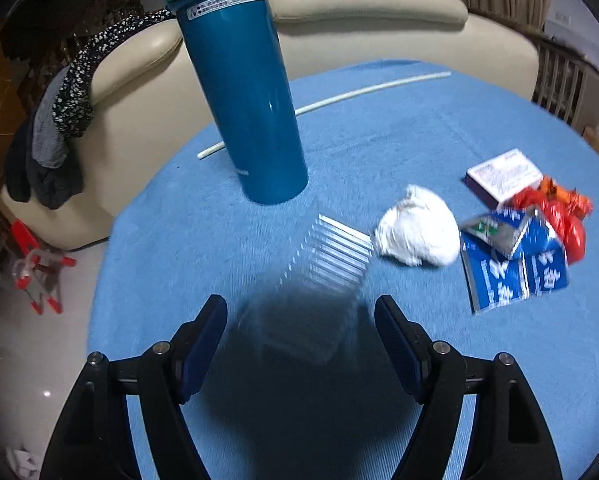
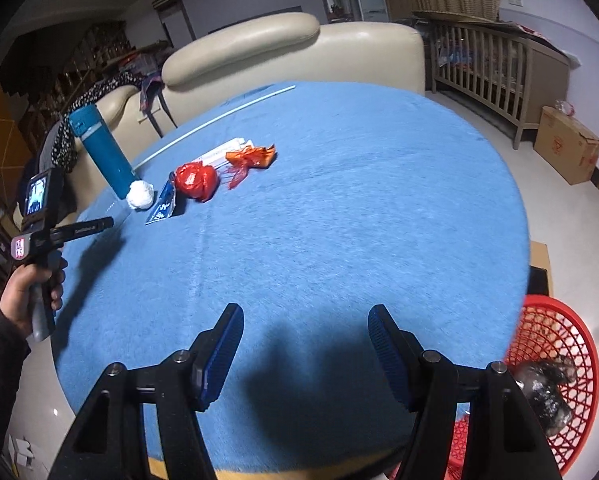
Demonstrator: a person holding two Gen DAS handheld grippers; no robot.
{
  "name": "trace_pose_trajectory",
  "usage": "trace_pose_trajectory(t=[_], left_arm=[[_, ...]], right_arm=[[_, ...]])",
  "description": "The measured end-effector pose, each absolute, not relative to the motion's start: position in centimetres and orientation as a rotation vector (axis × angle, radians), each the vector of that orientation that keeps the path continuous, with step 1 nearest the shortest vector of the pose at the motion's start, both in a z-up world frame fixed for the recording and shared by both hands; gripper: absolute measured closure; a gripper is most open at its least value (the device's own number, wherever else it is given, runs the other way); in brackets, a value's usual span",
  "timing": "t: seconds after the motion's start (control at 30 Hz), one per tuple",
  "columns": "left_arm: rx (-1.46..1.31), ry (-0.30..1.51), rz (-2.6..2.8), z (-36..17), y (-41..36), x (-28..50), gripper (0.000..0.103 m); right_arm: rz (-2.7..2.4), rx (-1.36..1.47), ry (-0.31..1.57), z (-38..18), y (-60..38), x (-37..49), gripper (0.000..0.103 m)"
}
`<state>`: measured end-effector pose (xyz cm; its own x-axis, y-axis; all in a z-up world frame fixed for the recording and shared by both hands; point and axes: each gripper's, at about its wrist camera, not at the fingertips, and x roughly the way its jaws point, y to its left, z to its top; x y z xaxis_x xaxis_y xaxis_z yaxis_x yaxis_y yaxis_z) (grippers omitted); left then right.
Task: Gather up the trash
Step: 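Return to the table and grasp the clear plastic container with the left gripper, then grasp the white tissue ball with the right gripper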
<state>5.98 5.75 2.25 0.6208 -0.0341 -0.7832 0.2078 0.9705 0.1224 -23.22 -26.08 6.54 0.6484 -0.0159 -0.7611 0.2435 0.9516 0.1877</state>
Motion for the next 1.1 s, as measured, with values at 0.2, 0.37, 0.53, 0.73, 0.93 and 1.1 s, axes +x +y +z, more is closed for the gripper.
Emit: trace_pose_trajectory(t=[0.2,0.37,0.53,0.73,0.93,1.1], left_arm=[[0.151,0.902,-0.165,2.9,7.0,5.8,0.056],[0.101,0.885,-0.139,3.7,8.6,4.0,0.056],[0.067,0.886,-0.106,3.8,9.6,2.3,0.056],[0.005,0.910,-0.084,3.2,10.7,0.8,0.056],[-0.047,0.909,-0.071,3.5,11.4,0.3,0.056],[-0.063,0.914,-0.072,3.5,11.6,0.5,0.056]], right_arm=[[-0.097,0.252,0.883,6.1,-23.9,-19.1,0.035],[-0.011,0.237,0.886,6.1,-21.2,-14.1,0.035],[0.137,0.163,0.863,7.2,-16.0,-8.3,0.035],[0.265,0.064,0.855,7.6,-9.2,-0.6,0.035],[0.244,-0.021,0.894,5.6,-5.2,5.2,0.035],[0.237,-0.041,0.960,3.4,-3.6,8.4,0.059]])
